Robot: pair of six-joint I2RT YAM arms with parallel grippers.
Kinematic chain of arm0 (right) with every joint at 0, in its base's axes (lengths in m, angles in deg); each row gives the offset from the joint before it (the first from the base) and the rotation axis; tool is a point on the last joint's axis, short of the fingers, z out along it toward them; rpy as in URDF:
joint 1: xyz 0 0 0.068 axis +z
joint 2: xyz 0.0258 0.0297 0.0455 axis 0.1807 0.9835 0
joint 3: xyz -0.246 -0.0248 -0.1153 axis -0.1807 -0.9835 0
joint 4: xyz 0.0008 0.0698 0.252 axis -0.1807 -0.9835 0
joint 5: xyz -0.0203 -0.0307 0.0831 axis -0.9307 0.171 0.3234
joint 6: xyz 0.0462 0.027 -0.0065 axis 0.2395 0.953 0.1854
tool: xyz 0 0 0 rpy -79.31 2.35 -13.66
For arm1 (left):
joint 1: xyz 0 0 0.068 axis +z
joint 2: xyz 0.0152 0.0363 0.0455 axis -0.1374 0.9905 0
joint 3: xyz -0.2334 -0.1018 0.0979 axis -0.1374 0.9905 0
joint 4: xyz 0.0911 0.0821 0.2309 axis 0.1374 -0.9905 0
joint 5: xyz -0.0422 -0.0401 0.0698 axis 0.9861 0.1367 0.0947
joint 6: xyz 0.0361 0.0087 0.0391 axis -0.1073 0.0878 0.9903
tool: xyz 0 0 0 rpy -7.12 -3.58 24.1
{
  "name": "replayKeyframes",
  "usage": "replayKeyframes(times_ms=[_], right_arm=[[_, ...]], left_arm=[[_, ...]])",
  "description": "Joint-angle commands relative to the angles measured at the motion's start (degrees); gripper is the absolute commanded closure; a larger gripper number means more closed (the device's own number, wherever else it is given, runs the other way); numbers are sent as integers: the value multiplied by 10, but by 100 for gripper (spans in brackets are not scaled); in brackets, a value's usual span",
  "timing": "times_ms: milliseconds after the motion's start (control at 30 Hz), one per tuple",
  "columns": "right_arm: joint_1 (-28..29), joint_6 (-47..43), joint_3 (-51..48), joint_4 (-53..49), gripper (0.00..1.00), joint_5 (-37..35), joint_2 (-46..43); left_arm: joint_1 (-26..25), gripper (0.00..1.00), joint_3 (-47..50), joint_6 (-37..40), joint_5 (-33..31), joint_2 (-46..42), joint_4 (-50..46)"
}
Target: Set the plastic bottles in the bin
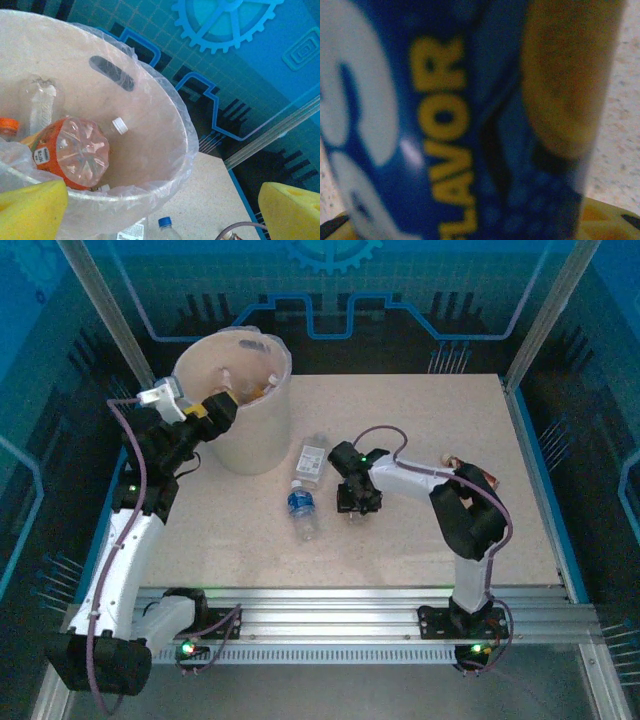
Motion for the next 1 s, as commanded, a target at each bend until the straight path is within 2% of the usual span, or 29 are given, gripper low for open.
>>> replayKeyframes(times_ms=[0, 167, 333, 433, 600, 767, 967], right_arm=[[28, -36, -12, 3, 62, -58, -75], [58, -79, -38, 49, 65, -100, -158], [71, -113, -71, 112, 65, -112, -240], [74, -131, -94, 155, 64, -104, -287], [76, -151, -124, 207, 63, -90, -351], [77, -164, -141, 232, 63, -77, -391], [78, -173, -156, 254, 62, -63, -418]], left_arm=[[-25, 1, -36, 27, -15, 0, -29], [-77, 1, -72, 60, -23, 24, -53], [-134, 1, -115, 91, -15, 66, -72], [-155, 1, -130, 86, 14, 96, -60], [-199, 1, -162, 64, 106, 163, -17], [-241, 1, -202, 72, 123, 219, -6], [-263, 1, -233, 52, 154, 265, 41]])
